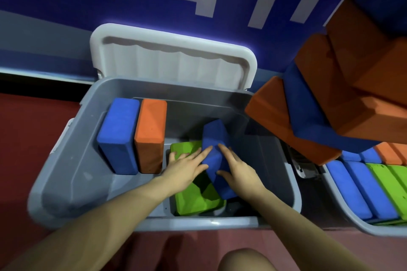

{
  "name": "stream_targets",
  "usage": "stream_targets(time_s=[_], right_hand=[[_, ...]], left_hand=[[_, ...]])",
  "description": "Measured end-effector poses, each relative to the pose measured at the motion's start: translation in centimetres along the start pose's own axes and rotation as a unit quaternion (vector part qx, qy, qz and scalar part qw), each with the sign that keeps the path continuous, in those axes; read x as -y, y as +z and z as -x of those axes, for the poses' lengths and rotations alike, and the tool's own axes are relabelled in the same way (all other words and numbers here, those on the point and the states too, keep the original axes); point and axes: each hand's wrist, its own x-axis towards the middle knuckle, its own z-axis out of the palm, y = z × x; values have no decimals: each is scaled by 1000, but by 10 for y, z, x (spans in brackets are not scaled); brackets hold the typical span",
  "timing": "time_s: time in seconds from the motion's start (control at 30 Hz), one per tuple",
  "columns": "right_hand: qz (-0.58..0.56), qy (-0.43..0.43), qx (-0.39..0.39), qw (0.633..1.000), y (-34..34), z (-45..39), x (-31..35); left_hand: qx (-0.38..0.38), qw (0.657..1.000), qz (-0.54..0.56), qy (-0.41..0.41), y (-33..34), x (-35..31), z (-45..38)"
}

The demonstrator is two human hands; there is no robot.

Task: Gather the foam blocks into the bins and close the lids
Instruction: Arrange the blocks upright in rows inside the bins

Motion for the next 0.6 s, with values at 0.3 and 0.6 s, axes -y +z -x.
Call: stream_targets(time_s=[0.3, 0.6], right_hand=[[-90, -37, -145, 985, -33, 18, 45], [-125, -42, -201, 971, -49, 25, 102]], left_hand=[[-260, 964, -61, 20, -57, -2, 25], [-331, 944, 10, 0, -103, 23, 58]])
